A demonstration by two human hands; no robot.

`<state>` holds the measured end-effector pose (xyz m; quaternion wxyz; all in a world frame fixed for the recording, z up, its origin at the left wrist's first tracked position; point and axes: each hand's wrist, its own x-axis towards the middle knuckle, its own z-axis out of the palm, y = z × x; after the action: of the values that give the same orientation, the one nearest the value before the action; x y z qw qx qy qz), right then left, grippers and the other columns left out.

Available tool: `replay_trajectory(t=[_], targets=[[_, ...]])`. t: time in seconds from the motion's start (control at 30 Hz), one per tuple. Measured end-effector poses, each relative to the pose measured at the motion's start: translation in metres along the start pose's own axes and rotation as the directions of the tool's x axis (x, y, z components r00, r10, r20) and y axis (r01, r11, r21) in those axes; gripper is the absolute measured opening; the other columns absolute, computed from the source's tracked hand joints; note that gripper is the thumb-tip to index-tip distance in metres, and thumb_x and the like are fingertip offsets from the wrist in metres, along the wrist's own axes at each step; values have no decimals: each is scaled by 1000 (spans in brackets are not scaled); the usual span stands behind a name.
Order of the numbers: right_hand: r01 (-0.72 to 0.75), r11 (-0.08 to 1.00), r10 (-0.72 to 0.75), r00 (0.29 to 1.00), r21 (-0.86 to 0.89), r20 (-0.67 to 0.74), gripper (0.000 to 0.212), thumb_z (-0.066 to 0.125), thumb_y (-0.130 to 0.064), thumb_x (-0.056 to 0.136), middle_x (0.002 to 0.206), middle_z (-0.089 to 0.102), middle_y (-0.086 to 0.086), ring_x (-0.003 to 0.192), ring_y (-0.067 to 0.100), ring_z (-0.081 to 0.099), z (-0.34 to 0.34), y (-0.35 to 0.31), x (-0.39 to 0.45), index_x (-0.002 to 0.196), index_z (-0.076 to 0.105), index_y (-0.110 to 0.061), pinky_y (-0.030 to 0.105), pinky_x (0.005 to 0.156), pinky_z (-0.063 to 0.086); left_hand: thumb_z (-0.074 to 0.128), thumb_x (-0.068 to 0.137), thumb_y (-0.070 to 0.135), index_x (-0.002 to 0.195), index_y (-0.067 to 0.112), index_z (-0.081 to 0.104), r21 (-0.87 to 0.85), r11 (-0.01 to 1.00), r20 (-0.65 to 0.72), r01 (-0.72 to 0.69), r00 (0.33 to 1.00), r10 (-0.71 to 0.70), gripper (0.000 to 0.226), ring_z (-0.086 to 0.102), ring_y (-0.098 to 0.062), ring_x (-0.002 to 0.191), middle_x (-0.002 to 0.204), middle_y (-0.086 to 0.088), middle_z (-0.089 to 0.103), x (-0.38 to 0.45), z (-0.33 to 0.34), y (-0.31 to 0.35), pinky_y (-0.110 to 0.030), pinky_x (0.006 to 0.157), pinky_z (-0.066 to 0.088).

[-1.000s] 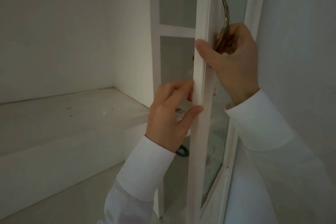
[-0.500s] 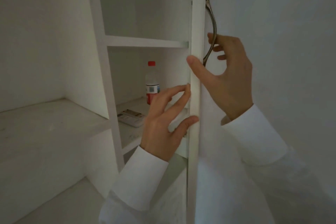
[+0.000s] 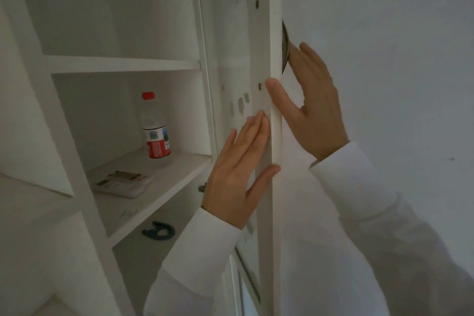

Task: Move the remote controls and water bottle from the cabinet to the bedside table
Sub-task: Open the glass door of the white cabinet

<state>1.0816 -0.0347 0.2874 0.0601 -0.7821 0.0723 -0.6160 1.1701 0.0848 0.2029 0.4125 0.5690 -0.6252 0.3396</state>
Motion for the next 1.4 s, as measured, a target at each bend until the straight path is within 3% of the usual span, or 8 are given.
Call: replay_trajectory(t=[0.27,0.63,0.8,1.4], targets=[[2,989,4,999,-147,40,67,29,-48,96,155,26,8,146,19,15,-22,40,1,147,23,-5,42,119,16,49,96,28,148,10,17,-56,998,107,-13,994,19,63,14,-7,144,157,-1,16,18,40,9,-38,118,17],[73,972,-57,995,-222,79,57,30,-37,100,156,26,8,147,19,15,-45,125,15,147,23,-5,39,121,11,46,97,28,148,10,18,-14,1000,109,-21,994,22,61,12,-9,145,157,0,15,54,122,15,-27,119,6],[97,962,-70,991,-256,114,56,26,-34,101,157,21,8,147,18,11,-47,167,24,148,18,-5,36,121,8,44,97,26,147,9,23,-12,1000,95,-4,995,5,57,13,-12,145,157,-3,18,71,160,13,-33,119,11],[136,971,-103,980,-198,169,56,21,-32,100,157,19,10,147,19,11,-28,258,48,148,17,-4,37,121,6,37,99,26,148,12,18,89,995,120,41,991,-52,55,7,-10,145,158,-1,13,104,232,-2,-32,119,8]])
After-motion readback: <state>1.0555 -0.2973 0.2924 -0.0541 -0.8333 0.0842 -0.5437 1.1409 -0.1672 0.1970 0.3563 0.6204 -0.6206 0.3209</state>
